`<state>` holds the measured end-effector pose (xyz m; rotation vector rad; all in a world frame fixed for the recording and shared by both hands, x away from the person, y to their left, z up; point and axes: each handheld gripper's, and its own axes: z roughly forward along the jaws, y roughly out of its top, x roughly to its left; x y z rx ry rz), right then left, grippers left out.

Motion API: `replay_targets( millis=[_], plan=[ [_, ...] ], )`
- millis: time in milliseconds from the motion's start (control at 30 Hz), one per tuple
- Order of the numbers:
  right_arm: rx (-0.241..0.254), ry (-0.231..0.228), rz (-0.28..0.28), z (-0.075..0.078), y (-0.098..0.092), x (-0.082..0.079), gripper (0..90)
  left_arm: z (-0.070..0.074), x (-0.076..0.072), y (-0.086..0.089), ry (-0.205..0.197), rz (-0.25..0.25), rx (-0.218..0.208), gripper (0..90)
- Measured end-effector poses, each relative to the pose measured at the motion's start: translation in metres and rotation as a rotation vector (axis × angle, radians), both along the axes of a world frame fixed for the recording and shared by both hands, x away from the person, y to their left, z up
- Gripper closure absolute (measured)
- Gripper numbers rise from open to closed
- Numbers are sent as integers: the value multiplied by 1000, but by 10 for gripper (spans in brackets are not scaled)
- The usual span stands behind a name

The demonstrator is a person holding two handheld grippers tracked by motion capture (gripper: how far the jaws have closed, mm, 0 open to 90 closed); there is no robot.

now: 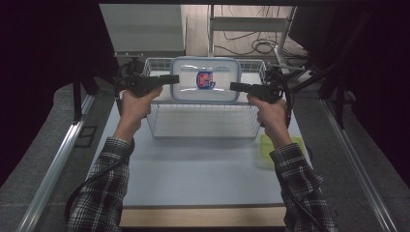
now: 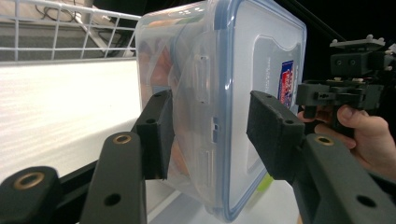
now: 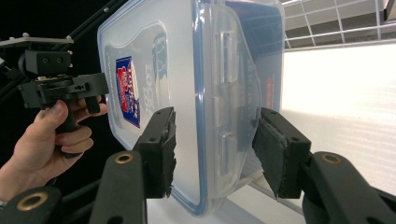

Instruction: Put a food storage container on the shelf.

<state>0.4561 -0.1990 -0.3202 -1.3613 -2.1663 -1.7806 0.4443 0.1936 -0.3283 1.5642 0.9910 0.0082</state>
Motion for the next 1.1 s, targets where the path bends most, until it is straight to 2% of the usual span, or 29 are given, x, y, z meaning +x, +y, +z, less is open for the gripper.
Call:
replay_targets(
  millis=[233, 333, 600, 733, 900, 1100],
  plan=[
    [-13, -11, -22, 2, 0, 1, 498, -1, -1, -2, -16, 7, 17, 494],
    [-14, -5, -20, 3, 0, 3, 498, -2, -1, -2, -12, 13, 7, 491],
    [-23, -1, -33, 3, 2, 5, 469, -6, 0, -6, -23, 25, 51, 440],
    [-17, 30, -44, 1, 3, 9, 423, -11, 2, -10, -18, 28, 76, 459],
    [8, 59, -36, -1, 1, 16, 416, -13, 3, -10, -12, 21, 60, 458],
    [-22, 59, -46, 2, 4, 21, 370, -15, 4, -8, -4, 17, 34, 462]
  ],
)
